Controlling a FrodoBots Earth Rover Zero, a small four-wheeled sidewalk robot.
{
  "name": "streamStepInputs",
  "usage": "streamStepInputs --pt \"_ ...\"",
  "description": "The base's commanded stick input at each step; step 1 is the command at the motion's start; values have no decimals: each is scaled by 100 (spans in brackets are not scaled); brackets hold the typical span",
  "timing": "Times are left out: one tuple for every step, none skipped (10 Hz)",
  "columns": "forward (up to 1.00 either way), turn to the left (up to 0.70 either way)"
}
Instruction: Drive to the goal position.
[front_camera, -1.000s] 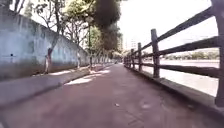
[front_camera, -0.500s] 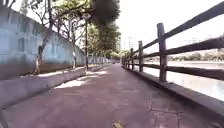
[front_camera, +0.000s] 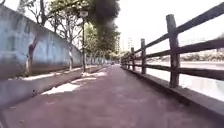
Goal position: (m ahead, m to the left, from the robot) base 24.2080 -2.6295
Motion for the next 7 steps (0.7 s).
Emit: streamStepInputs --pt "100 1" --pt "100 1" --pt "100 1" --pt "100 1" --pt "100 1" --pt "100 7" --pt "100 21"
